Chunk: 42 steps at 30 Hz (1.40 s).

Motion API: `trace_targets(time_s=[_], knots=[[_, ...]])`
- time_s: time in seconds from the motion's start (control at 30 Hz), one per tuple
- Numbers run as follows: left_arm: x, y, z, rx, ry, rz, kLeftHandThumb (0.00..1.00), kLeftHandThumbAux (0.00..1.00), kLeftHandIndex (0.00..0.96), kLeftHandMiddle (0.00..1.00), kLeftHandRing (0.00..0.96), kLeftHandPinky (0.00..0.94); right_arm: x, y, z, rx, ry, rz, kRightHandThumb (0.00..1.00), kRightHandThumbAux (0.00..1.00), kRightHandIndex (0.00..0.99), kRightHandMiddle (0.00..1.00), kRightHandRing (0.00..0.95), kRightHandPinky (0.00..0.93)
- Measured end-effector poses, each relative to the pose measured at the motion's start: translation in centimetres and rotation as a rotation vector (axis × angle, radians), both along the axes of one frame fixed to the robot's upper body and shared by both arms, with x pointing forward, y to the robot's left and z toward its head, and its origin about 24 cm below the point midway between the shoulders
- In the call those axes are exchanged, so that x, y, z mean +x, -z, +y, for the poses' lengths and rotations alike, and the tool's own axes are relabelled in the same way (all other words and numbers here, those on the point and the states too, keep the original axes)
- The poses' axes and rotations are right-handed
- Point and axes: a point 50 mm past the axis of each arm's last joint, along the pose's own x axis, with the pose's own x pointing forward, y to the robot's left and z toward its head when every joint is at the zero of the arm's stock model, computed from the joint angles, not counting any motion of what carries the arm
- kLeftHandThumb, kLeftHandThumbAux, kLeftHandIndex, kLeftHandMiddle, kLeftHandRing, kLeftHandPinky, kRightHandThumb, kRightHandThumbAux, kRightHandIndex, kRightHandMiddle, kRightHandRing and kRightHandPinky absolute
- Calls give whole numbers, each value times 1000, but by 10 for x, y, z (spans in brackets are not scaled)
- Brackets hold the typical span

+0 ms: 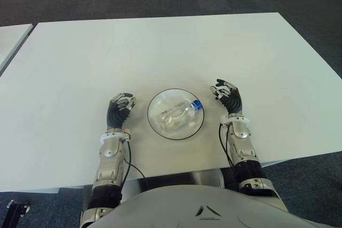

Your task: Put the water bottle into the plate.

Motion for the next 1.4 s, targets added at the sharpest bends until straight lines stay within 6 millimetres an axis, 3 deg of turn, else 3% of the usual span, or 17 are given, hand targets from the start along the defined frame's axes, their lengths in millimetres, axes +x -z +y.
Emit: trace_targets(time_s=[1.4], knots=[[1, 0, 2, 10, 3, 1, 713, 711, 438, 791, 805, 821, -2, 3, 5, 3, -36, 5, 706, 728, 435, 630, 624, 630]])
